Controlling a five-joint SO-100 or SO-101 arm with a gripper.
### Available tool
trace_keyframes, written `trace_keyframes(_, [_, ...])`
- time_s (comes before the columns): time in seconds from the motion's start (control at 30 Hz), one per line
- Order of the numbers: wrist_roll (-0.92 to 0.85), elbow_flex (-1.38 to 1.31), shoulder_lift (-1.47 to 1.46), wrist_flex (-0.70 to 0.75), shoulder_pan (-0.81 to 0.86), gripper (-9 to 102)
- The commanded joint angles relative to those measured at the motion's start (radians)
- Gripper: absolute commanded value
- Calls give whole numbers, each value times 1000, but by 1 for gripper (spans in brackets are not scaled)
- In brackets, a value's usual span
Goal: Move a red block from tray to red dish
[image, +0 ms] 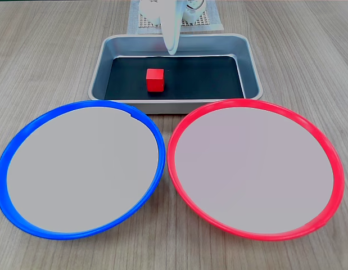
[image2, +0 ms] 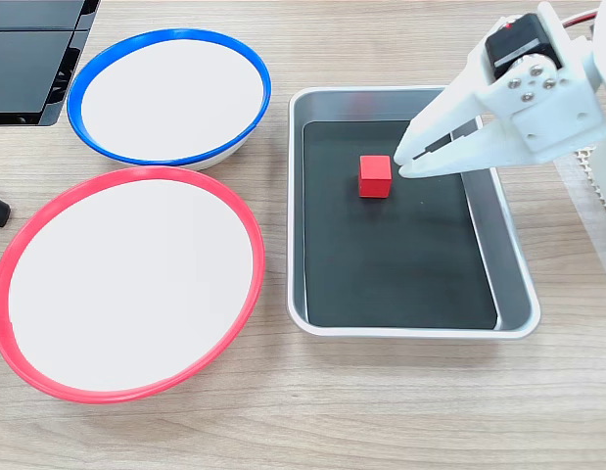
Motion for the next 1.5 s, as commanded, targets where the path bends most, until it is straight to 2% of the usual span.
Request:
trace_keyframes(0.0, [-5, 2, 23, 3, -6, 0])
trace_keyframes(0.33, [14, -3, 23, 15, 18, 0])
trace_keyframes(0.4, [-98, -37, 2, 57, 60, 0])
trace_keyframes(0.5, [-468, -135, -49, 86, 115, 0])
trace_keyframes(0.63, [-609, -290, -190, 72, 175, 0])
trace_keyframes(0.73, [-611, -463, -374, 129, 169, 0])
trace_keyframes(0.83, [-577, -666, -607, 253, 152, 0])
trace_keyframes(0.93, [-485, -825, -871, 379, 155, 6])
trace_keyframes(1.03, [-396, -927, -1104, 433, 161, 16])
trace_keyframes(1.23, [-350, -1080, -1462, 426, 152, 24])
trace_keyframes(1.47, [-376, -1259, -1766, 397, 141, 24])
